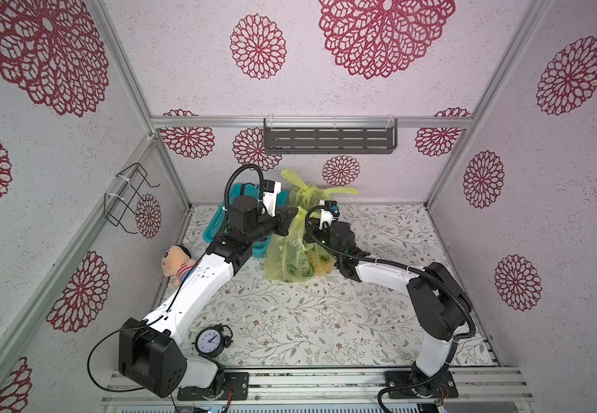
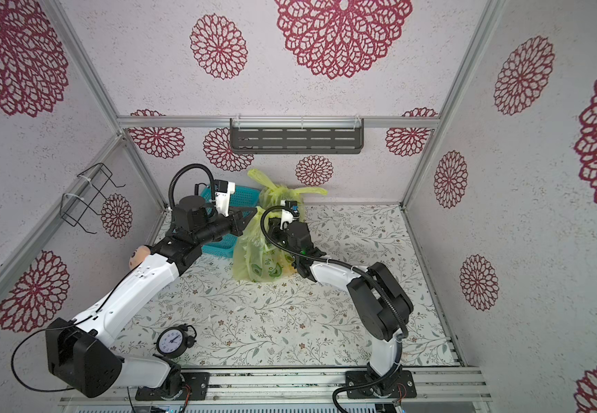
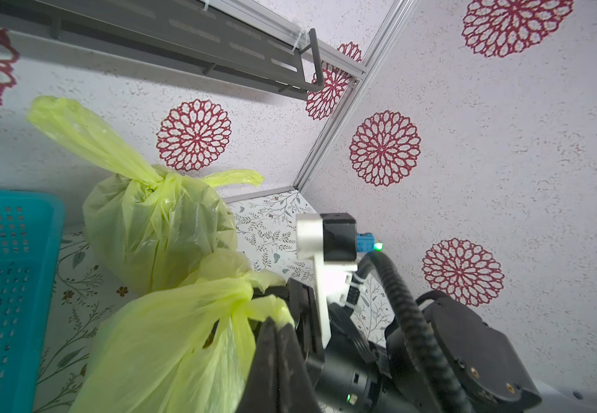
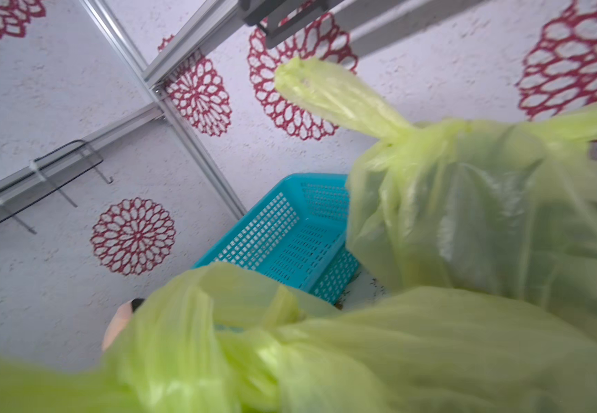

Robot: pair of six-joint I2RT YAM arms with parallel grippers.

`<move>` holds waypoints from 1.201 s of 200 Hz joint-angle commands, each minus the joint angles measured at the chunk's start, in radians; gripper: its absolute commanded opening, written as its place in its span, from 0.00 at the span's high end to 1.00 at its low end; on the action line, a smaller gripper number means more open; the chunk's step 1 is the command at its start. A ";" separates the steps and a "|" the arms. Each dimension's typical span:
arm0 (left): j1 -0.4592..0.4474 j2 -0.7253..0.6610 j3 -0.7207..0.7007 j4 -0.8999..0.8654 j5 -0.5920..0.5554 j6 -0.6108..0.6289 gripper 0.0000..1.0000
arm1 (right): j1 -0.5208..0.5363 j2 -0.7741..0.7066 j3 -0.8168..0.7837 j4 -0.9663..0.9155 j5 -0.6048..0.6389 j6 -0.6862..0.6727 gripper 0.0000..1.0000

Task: Place the pineapple into a plastic bag & tie a knot
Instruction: Cross the plastic bag at the center of the board.

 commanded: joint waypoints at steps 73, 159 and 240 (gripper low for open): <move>0.014 -0.049 -0.016 0.013 -0.006 -0.001 1.00 | -0.032 0.052 0.081 0.148 -0.330 0.131 1.00; 0.096 -0.167 -0.093 -0.005 -0.060 -0.040 0.49 | -0.037 0.032 0.072 0.055 -0.222 0.101 1.00; 0.176 0.081 0.019 -0.111 -0.039 -0.176 0.21 | -0.037 0.039 0.095 0.027 -0.249 0.117 1.00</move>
